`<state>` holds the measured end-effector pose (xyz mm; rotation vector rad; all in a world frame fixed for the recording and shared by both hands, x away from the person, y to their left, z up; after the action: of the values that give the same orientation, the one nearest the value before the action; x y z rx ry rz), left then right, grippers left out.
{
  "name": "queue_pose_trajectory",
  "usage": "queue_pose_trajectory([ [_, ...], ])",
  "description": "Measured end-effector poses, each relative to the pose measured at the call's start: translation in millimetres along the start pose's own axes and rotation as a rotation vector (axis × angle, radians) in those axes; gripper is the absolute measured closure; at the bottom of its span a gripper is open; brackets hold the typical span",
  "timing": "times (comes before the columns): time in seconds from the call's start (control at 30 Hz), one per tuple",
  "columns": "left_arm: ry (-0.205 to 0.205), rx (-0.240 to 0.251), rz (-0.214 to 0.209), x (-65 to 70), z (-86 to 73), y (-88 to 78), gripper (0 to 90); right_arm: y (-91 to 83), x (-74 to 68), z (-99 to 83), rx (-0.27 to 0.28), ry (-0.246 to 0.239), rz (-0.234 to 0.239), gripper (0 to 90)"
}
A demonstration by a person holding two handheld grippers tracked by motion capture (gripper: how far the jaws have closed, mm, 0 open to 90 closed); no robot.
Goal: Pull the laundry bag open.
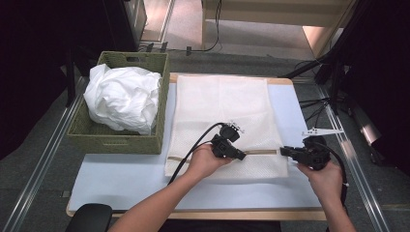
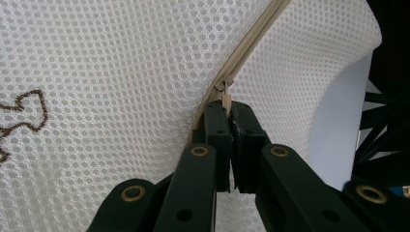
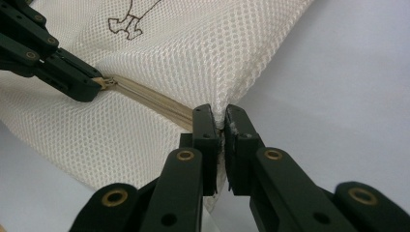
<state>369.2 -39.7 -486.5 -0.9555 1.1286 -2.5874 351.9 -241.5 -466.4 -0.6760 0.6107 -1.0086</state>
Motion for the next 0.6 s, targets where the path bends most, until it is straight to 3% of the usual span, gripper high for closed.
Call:
queue_pose_trajectory([
  [0.13,-0.01,-0.013,-0.039,0.4,-3.4,-2.1,88.7,0.0,0.1,-1.8,-0.01,-0.023,0.009,86.9],
  [0.37,0.003,-0.029,0.008,-2.6,-6.1,-5.7,88.7,1.0,-6.8,-1.2,-0.005,-0.048,0.009,87.1],
  [0.47,-0.002,-0.022,0.018,-2.9,-4.7,-7.0,88.7,-0.1,-7.7,0.5,0.005,-0.036,0.012,87.1],
  [0.53,0.0,-0.032,0.049,-4.7,-3.8,-6.1,88.7,-0.6,-8.3,1.1,0.01,-0.03,0.016,87.1],
  [0.6,-0.012,-0.027,0.042,-5.9,-2.2,-5.0,88.7,-1.9,-9.6,2.4,0.018,-0.036,0.006,87.1],
])
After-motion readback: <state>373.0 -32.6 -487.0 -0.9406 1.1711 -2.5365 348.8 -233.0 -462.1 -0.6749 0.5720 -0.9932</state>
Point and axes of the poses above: each handheld gripper's, and its own axes: y roughly forward along the jaws, z roughly out of its top, x roughly to its right, the point moved 7 cm from there along y, roughly forward along the jaws, and after that the axes turned 9 degrees about -z, right-handed, at the moved point
